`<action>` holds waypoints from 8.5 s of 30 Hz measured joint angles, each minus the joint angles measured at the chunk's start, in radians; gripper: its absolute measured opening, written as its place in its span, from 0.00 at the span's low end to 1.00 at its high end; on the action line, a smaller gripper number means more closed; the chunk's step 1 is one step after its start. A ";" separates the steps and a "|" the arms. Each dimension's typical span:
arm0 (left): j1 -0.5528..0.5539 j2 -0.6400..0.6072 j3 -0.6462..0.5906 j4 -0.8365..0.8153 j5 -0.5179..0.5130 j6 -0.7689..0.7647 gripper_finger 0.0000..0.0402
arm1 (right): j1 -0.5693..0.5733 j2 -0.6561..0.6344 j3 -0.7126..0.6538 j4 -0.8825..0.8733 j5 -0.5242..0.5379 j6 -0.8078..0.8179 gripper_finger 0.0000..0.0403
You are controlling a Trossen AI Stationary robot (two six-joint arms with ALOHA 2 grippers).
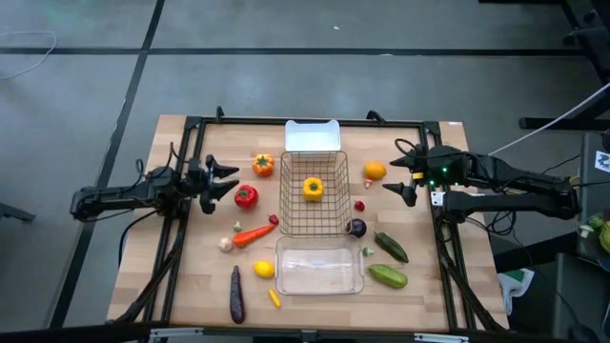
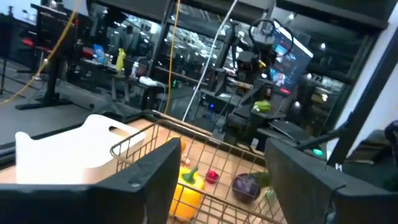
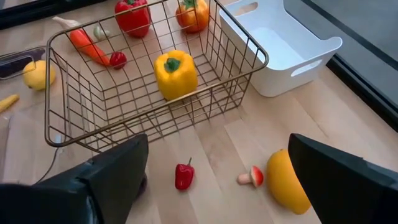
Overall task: Sort produce into baskets
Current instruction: Put the carrot into the wire basket, then put the top lemon into the white bin
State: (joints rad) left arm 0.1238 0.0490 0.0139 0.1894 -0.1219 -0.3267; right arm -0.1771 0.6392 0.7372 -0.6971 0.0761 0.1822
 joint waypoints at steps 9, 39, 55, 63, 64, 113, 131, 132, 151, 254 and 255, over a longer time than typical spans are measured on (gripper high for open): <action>0.000 0.175 0.154 -0.055 0.015 0.079 0.59 | 0.000 0.000 0.000 0.000 0.000 0.000 0.95; -0.351 1.071 0.695 -0.639 0.198 -0.113 0.60 | 0.000 0.000 0.000 -0.019 0.000 -0.004 0.95; -0.401 1.341 0.695 -0.730 0.188 -0.199 0.60 | 0.000 0.000 0.000 -0.018 -0.001 -0.004 0.95; -0.401 1.406 0.695 -0.728 0.184 -0.221 0.60 | 0.000 0.000 0.000 -0.018 -0.001 -0.004 0.95; -0.401 1.410 0.695 -0.728 0.184 -0.225 0.60 | 0.000 0.000 0.000 -0.019 -0.001 -0.004 0.95; -0.398 1.444 0.939 -1.135 0.295 -0.016 0.41 | 0.001 0.000 0.001 -0.018 -0.002 -0.004 0.95; -0.314 1.443 1.272 -1.545 0.292 0.076 0.41 | 0.000 0.000 0.001 -0.018 -0.001 -0.004 0.95; -0.308 1.443 1.288 -1.548 0.286 0.089 0.41 | 0.001 0.000 0.001 -0.018 -0.002 -0.004 0.95; -0.187 1.464 1.368 -1.011 0.060 0.282 0.41 | 0.000 0.000 0.001 -0.014 -0.002 -0.004 0.95; -0.107 1.848 1.541 -0.889 0.054 0.355 0.56 | -0.130 0.383 0.002 -0.003 0.266 -0.137 0.95; -0.106 1.848 1.541 -0.890 0.055 0.354 0.56 | -0.157 0.396 0.002 -0.002 0.252 -0.147 0.95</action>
State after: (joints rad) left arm 0.0181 1.8969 1.5551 -0.7006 -0.0673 0.0273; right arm -0.3344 1.0351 0.7391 -0.6993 0.3284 0.0353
